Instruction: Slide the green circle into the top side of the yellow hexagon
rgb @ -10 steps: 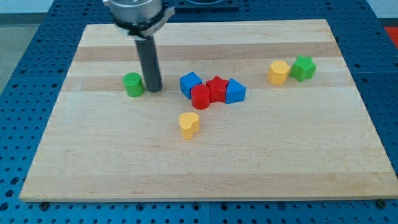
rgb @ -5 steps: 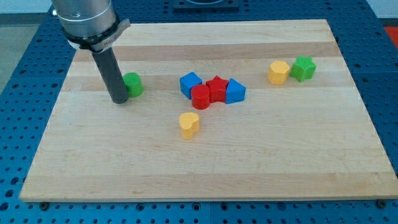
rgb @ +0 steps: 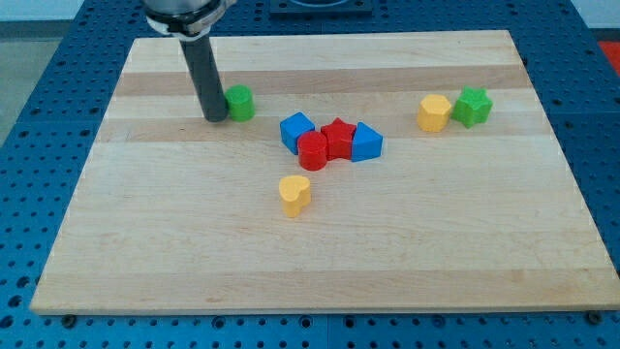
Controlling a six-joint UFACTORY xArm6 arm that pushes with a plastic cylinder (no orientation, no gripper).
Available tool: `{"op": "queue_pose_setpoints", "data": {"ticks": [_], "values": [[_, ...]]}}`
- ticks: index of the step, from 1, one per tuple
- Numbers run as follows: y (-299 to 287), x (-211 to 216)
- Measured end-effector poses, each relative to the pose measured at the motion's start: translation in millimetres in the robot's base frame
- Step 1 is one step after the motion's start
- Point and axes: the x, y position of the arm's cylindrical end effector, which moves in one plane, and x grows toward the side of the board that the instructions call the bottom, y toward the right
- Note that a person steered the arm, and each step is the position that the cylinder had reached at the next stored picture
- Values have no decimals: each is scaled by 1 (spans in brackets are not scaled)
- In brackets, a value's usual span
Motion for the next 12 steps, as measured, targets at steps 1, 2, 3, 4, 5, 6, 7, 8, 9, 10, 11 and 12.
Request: {"op": "queue_pose_setpoints", "data": {"ticks": [1,2,3,4,5,6,7,8,9,10,11,12], "values": [[23,-13],[38,-32],[56,-45],[78,-52],[99,-67],[118,-69],[140,-67],[169,-60],[195,-42],[210,-25],[210,-25],[180,-23]]}}
